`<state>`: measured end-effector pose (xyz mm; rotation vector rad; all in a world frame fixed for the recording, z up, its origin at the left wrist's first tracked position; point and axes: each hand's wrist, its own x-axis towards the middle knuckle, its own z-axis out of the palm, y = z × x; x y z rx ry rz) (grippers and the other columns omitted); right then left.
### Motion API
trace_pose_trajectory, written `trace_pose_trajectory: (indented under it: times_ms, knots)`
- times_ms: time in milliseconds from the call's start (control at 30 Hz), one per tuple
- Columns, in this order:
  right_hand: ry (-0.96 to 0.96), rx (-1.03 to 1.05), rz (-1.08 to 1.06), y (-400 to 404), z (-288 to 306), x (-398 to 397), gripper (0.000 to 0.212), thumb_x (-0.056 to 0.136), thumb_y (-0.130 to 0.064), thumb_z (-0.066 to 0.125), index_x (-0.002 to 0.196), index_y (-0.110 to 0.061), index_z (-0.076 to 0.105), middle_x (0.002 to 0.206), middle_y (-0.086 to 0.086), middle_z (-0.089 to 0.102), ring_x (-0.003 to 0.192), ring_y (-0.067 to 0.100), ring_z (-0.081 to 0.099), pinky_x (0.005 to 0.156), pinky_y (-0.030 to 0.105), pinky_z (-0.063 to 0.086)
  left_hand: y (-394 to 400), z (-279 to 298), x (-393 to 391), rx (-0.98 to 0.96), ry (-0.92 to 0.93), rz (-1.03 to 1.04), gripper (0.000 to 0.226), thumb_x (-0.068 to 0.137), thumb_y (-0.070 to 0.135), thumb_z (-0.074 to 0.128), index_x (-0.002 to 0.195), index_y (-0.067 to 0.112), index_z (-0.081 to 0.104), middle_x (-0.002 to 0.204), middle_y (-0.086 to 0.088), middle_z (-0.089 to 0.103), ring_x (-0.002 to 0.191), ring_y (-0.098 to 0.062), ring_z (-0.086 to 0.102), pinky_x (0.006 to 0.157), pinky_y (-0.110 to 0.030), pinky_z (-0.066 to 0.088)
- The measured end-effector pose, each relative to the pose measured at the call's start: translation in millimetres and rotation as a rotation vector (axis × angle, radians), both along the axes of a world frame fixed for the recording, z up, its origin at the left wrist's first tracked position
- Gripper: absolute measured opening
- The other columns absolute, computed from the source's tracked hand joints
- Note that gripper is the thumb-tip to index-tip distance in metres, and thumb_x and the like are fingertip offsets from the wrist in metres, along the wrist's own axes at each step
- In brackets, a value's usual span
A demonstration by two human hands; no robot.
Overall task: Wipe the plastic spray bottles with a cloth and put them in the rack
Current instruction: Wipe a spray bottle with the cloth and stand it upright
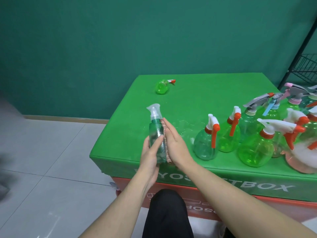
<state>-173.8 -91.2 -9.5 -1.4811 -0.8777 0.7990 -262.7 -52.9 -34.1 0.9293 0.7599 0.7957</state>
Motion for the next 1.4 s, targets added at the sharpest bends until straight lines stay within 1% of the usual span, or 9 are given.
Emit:
trace_pose_trajectory:
  times_ms: [133,300,400,600,800,1000,1067,1200,1400]
  knots:
    - [0.057,-0.013,-0.085,-2.3,-9.7,-1.9,0.038,0.112,-0.031,0.031,0.142,-0.040,0.052,0.113,-0.038,0.056,0.098,-0.028,0.053,0.079,0.002,0.040,-3.7,1.2,2.0,0.039,0.003,0.020,0.059,0.073,0.029,0.079,0.129,0.019,0.063,0.120,-0.002,0.074,0.109,-0.023,0.070,0.093,-0.041,0.053]
    - [0.278,-0.133,-0.243,1.3,-12.0,-8.4,0.036,0.103,-0.036,0.039,0.105,-0.023,0.073,0.099,-0.003,0.076,0.096,0.016,0.071,0.082,0.035,0.059,-5.2,0.5,6.6,0.125,0.015,0.110,0.045,0.079,0.015,0.081,0.122,0.016,0.067,0.110,-0.003,0.077,0.097,-0.018,0.075,0.079,-0.027,0.057]
    - [0.582,-0.199,-0.223,-2.4,-9.5,-7.3,0.043,0.097,-0.036,0.040,0.108,-0.013,0.074,0.102,0.015,0.077,0.094,0.029,0.073,0.091,0.053,0.058,-5.1,-6.7,7.9,0.215,0.094,0.117,0.041,0.084,0.014,0.081,0.121,0.024,0.066,0.108,0.001,0.077,0.102,-0.022,0.074,0.089,-0.037,0.056]
    - [0.698,-0.254,-0.121,-8.1,-0.4,1.7,0.044,0.105,-0.023,0.032,0.112,-0.004,0.071,0.093,0.016,0.077,0.083,0.029,0.075,0.068,0.034,0.062,-6.6,-12.9,6.4,0.350,0.180,0.148,0.074,0.075,0.013,0.089,0.136,0.022,0.048,0.112,-0.001,0.073,0.098,-0.013,0.073,0.083,-0.025,0.056]
    - [0.604,-0.316,-0.114,-19.9,-3.3,8.3,0.045,0.108,-0.025,0.029,0.110,-0.005,0.069,0.091,0.016,0.077,0.080,0.027,0.074,0.070,0.037,0.063,-0.9,-13.5,2.4,0.499,0.344,0.069,0.054,0.079,0.015,0.086,0.118,0.031,0.052,0.107,0.007,0.070,0.094,-0.004,0.070,0.074,-0.014,0.051]
    - [0.408,-0.418,-0.084,-45.1,-5.6,14.5,0.045,0.106,-0.044,0.035,0.131,-0.013,0.058,0.124,0.016,0.069,0.111,0.031,0.068,0.100,0.052,0.054,2.9,-14.8,0.1,0.605,0.525,0.025,0.072,0.070,0.046,0.089,0.129,0.024,0.054,0.122,0.008,0.064,0.108,-0.004,0.063,0.094,-0.024,0.051]
    - [0.399,-0.420,-0.082,-56.3,-5.2,20.1,0.043,0.105,-0.042,0.040,0.129,-0.013,0.060,0.112,0.012,0.074,0.100,0.028,0.072,0.096,0.048,0.057,-0.4,-11.8,1.0,0.592,0.550,0.015,0.075,0.069,0.046,0.090,0.131,0.023,0.053,0.122,0.008,0.064,0.107,-0.006,0.063,0.094,-0.027,0.052]
    - [0.496,-0.402,-0.078,-82.9,-3.0,35.0,0.030,0.105,-0.032,0.049,0.113,-0.006,0.062,0.064,0.010,0.065,0.054,0.024,0.065,0.056,0.034,0.057,-11.5,-7.8,8.1,0.573,0.571,-0.028,0.075,0.071,0.040,0.091,0.133,0.022,0.051,0.122,0.009,0.063,0.105,-0.006,0.063,0.097,-0.031,0.053]
    - [0.484,-0.401,-0.144,-113.3,-5.4,49.5,0.032,0.103,-0.034,0.048,0.102,-0.006,0.064,0.060,0.006,0.060,0.050,0.020,0.057,0.053,0.028,0.050,-25.4,-12.5,33.6,0.605,0.591,-0.040,0.080,0.071,0.042,0.090,0.137,0.024,0.048,0.129,0.008,0.061,0.114,-0.012,0.061,0.104,-0.037,0.050]
